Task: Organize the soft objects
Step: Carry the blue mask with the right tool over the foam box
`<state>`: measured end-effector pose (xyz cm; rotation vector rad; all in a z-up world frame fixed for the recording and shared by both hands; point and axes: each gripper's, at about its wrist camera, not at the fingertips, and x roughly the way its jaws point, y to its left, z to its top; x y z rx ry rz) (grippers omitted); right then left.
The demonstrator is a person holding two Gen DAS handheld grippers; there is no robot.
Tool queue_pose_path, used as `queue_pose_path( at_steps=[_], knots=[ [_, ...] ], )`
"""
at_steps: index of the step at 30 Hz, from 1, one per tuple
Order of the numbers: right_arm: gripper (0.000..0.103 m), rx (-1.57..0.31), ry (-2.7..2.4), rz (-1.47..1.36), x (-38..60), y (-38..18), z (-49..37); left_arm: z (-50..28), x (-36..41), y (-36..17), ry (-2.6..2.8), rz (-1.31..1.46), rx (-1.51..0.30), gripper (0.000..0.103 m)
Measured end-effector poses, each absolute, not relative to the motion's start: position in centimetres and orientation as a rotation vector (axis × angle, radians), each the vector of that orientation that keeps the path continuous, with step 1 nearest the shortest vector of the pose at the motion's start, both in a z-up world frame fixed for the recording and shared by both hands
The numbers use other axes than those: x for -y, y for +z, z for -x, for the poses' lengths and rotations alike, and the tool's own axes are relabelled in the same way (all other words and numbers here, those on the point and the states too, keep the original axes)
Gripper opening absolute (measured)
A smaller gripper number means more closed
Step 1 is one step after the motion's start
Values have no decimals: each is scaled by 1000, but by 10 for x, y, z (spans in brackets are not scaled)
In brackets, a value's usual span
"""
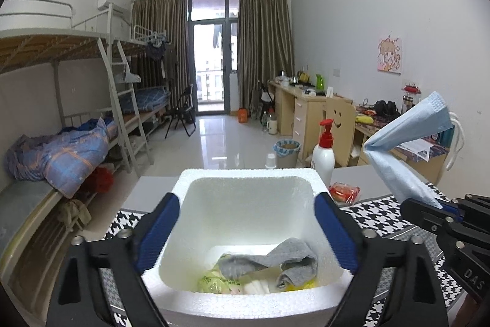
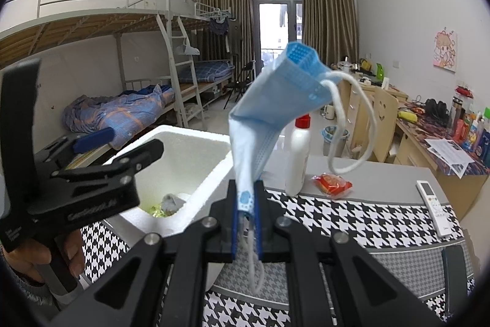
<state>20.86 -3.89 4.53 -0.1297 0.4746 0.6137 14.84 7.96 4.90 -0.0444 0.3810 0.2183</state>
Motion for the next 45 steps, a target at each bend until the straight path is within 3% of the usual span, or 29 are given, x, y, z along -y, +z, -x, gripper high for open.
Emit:
queue_pose_path(
  at_steps=[8, 45],
  knots=[
    [11, -468, 616, 132, 36, 45, -208, -135, -83, 53, 236, 48, -347, 102],
    [11, -444, 729, 187, -10, 53, -200, -78, -131, 49, 417, 84, -264, 102]
  ],
)
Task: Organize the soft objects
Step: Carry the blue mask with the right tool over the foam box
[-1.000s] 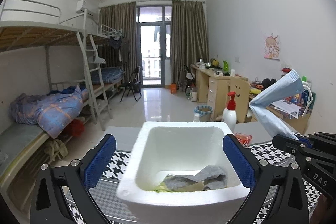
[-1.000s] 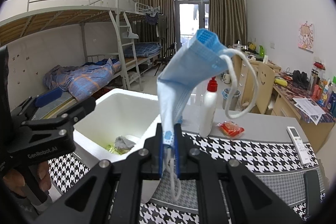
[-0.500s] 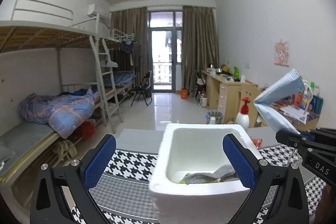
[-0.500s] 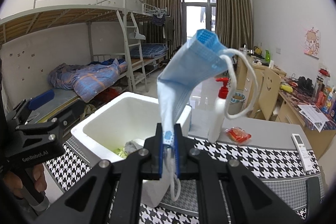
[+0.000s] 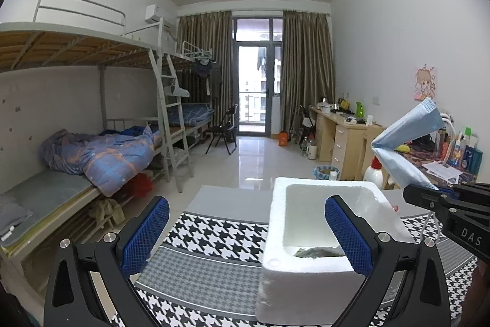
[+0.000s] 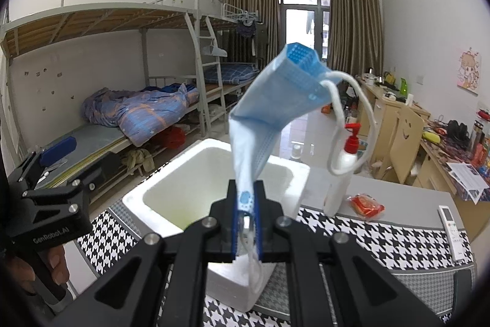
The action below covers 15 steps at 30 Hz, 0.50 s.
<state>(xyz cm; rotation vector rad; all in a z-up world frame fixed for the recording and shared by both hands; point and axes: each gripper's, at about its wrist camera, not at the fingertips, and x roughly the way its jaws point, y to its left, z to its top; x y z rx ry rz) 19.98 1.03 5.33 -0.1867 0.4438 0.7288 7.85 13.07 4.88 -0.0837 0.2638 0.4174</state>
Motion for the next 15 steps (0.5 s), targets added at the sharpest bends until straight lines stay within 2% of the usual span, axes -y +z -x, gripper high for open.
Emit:
queue_pose_path(
  at_steps=[15],
  knots=[
    [11, -488, 772, 194, -35, 48, -207, -69, -141, 40, 452, 104, -271, 102]
  ],
)
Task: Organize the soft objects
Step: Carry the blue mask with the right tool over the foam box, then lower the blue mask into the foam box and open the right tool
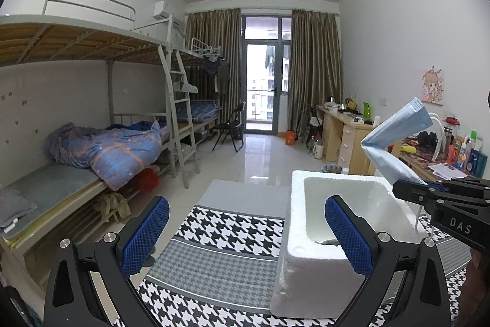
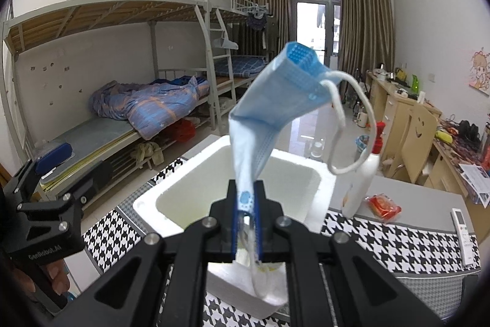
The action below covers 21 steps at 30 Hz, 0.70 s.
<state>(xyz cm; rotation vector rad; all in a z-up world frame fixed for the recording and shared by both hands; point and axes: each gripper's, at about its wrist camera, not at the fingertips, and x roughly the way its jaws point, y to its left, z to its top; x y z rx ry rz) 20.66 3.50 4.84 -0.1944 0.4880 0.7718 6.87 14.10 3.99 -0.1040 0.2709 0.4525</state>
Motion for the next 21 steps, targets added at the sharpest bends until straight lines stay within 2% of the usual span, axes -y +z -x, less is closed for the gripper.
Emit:
queue_pose_path(
  at_steps=[21],
  knots=[
    [12, -583, 786, 217, -63, 32, -221, -68, -152, 29, 461, 125, -292, 102]
  ],
)
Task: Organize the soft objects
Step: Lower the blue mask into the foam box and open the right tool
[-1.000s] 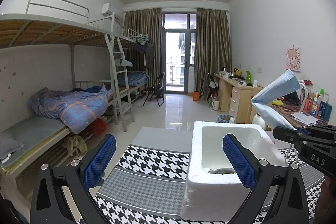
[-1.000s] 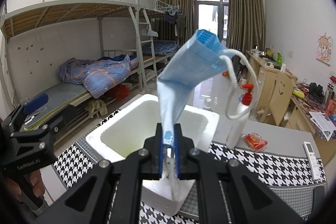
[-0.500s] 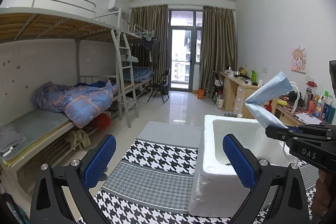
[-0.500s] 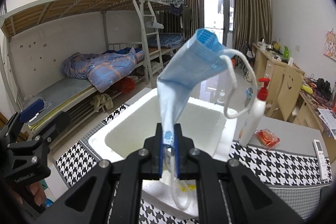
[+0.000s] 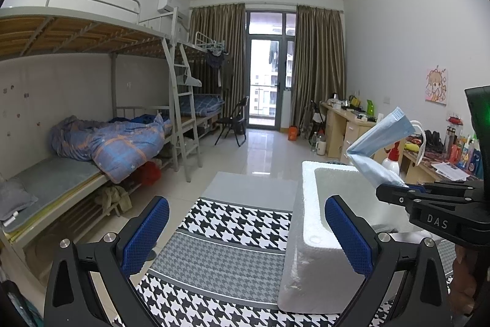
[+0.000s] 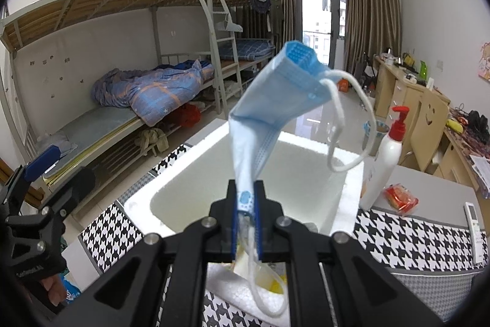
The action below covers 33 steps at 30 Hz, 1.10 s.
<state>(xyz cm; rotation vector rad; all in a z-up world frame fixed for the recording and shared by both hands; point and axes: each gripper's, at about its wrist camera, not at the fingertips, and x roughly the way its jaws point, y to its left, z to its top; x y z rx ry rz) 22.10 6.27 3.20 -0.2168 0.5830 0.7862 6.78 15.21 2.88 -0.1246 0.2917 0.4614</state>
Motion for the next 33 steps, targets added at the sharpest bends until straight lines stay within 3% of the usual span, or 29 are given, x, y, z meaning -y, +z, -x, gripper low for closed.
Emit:
queue_pose_path(
  at_steps=[6, 9, 11, 14, 20, 33],
  knots=[
    [13, -615, 786, 219, -68, 27, -224, -71, -155, 26, 460, 124, -303, 102],
    [31, -625, 789, 220, -69, 26, -225, -74, -156, 25, 463, 122, -312, 102],
    [51, -623, 791, 211, -69, 26, -225, -75, -156, 25, 463, 119, -312, 102],
    [68, -621, 790, 217, -68, 26, -224, -76, -154, 23, 477, 102, -315, 102],
    [75, -613, 796, 220, -66, 27, -220, -78, -151, 22, 466, 96, -322, 102],
    [76, -568, 815, 185, -49, 41, -207, -75, -147, 25, 467, 99, -310, 102]
  ],
)
